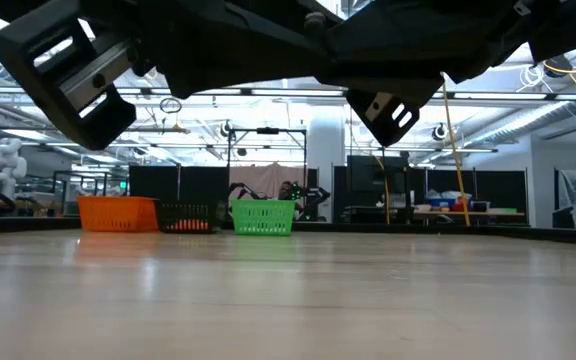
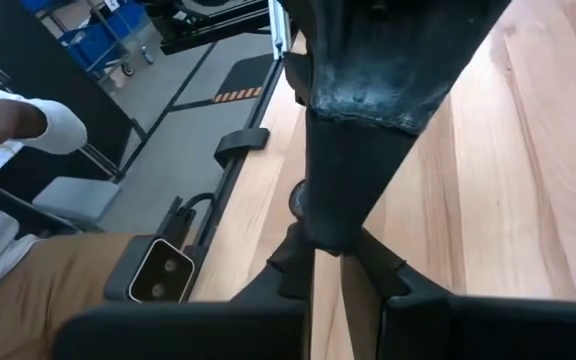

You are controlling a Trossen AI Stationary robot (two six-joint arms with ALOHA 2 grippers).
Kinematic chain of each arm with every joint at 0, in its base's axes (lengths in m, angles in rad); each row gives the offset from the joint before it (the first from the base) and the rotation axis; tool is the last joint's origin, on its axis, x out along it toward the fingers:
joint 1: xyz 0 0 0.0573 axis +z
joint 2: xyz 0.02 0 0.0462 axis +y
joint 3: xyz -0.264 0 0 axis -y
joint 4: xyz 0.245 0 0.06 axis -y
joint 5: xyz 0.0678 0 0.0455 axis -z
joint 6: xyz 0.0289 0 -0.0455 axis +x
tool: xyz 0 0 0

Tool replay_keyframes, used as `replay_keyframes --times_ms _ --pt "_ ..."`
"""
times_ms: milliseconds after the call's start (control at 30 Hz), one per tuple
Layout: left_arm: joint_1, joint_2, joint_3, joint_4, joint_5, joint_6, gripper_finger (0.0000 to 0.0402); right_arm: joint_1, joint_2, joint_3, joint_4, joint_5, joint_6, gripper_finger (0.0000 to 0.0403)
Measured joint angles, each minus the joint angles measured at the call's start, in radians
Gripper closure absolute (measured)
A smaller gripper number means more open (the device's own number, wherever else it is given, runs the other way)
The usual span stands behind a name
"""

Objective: Sort Halloween decoration
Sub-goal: Put the black skull toy into the orange bin

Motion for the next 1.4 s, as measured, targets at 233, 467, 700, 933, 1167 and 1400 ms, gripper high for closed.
replay_keyframes --times_ms 233,467,700,933,1167,1400 --pt "0.0 0.0 0.0 -0.007 0.016 -0.023 0.0352 -0.001 0.0 0.0 -0.003 -0.001 0.014 0.0386" --pt "-0.005 -0.003 0.0 -0.002 0.016 -0.065 0.0352 -0.007 -0.004 0.0 -0.029 0.0 0.011 0.0303" --pt "-0.005 -0.101 0.0 -0.068 0.019 -0.13 0.0353 -0.012 -0.095 0.0 -0.179 0.056 -0.076 0.0213" --pt "0.015 -0.313 0.0 -0.328 -0.005 -0.149 0.0354 -0.01 -0.257 0.001 -0.416 0.187 -0.178 0.02" --pt "0.111 -0.57 0.0 -0.645 -0.093 -0.239 0.0354 -0.009 -0.346 0.001 -0.537 0.193 -0.291 0.0202" --pt "0.252 -0.804 0.0 -0.912 -0.095 -0.359 0.0354 -0.003 -0.386 0.0 -0.572 0.193 -0.446 0.0207"
